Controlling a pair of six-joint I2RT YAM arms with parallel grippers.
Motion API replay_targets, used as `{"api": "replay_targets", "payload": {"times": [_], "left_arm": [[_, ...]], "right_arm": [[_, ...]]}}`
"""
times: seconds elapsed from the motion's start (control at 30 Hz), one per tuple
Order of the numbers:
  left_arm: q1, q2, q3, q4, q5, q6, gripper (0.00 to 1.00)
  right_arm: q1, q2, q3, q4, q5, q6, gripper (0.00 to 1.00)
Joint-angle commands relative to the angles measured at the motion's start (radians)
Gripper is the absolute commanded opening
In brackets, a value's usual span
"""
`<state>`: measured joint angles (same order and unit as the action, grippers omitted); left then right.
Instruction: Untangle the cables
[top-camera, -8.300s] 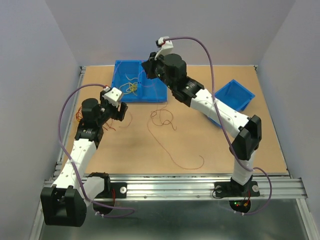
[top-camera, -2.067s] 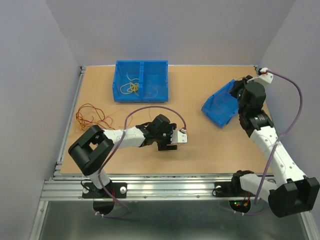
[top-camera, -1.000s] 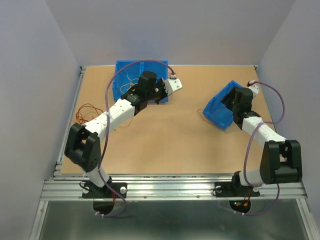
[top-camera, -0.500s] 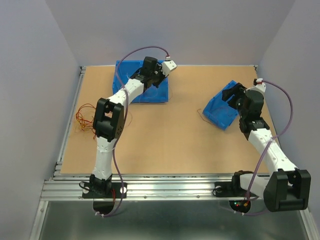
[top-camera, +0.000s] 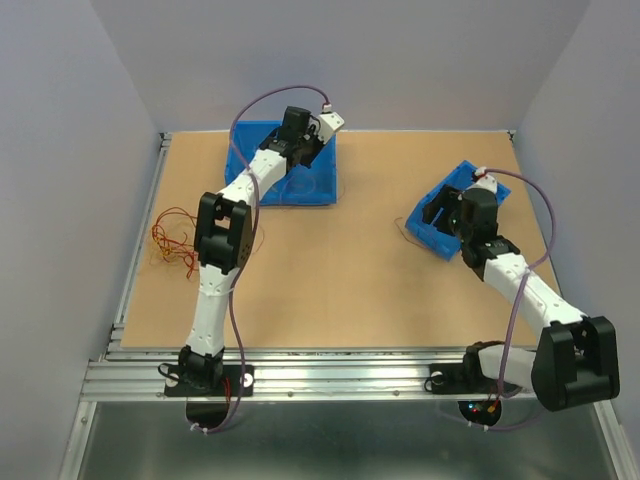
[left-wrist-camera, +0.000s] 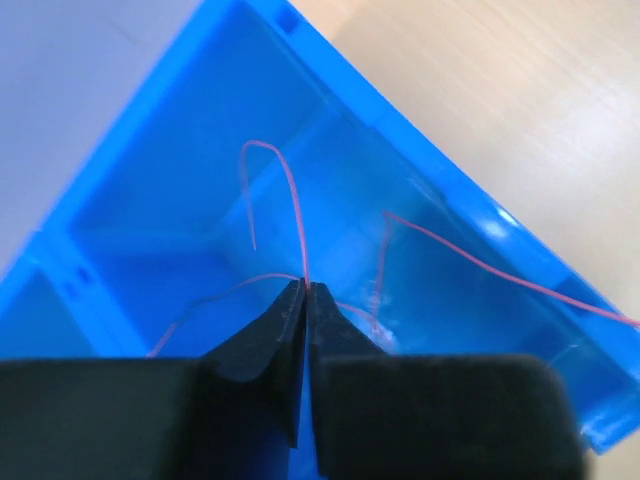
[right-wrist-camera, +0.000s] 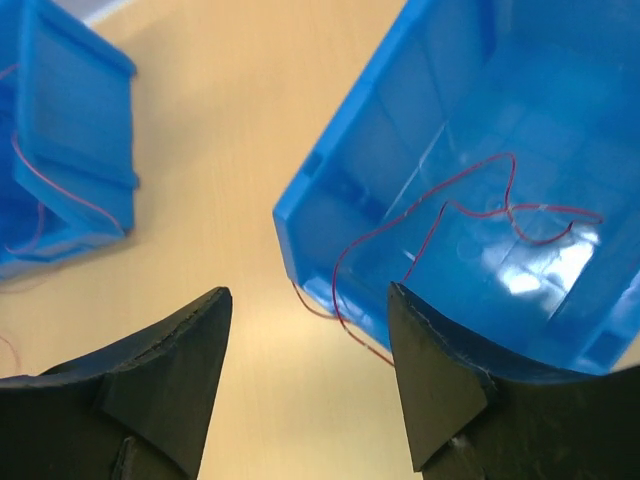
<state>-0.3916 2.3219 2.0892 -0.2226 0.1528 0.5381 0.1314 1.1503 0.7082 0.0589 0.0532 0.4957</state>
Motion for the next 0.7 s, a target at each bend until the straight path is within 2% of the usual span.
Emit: {"api": "replay_targets", "payload": {"times": [0.0, 0.1, 0.27, 0.47, 0.6, 0.67], "left_arm": [[-0.006, -0.073, -0.010, -0.006, 0.033, -0.021, 0.36], [-0.004, -0.134, -0.041, 0.003, 0.051, -0.033, 0.49], [-0.006, -0.231, -0.080, 0.002, 0.111, -0.053, 0.62], [-0.007, -0.353, -0.142, -0.003, 0.175, -0.075, 0.71], [-0.013, -0.471, -0.259, 0.049, 0.197, -0.101, 0.72], [-0.026, -0.528, -0.368, 0.089, 0.198, -0.124, 0.72]], "right_arm": [[0.094, 0.080, 0.094, -0.116, 0.108, -0.083, 0.67], [0.119, 0.121, 0.114, -0.152, 0.146, -0.098, 0.60], [0.125, 0.094, 0.091, -0.175, 0.180, -0.105, 0.55], [0.126, 0.144, 0.122, -0.212, 0.201, -0.118, 0.56], [0.134, 0.198, 0.135, -0.211, 0.237, -0.129, 0.56], [0.135, 0.215, 0.145, -0.209, 0.240, -0.131, 0.56]]}}
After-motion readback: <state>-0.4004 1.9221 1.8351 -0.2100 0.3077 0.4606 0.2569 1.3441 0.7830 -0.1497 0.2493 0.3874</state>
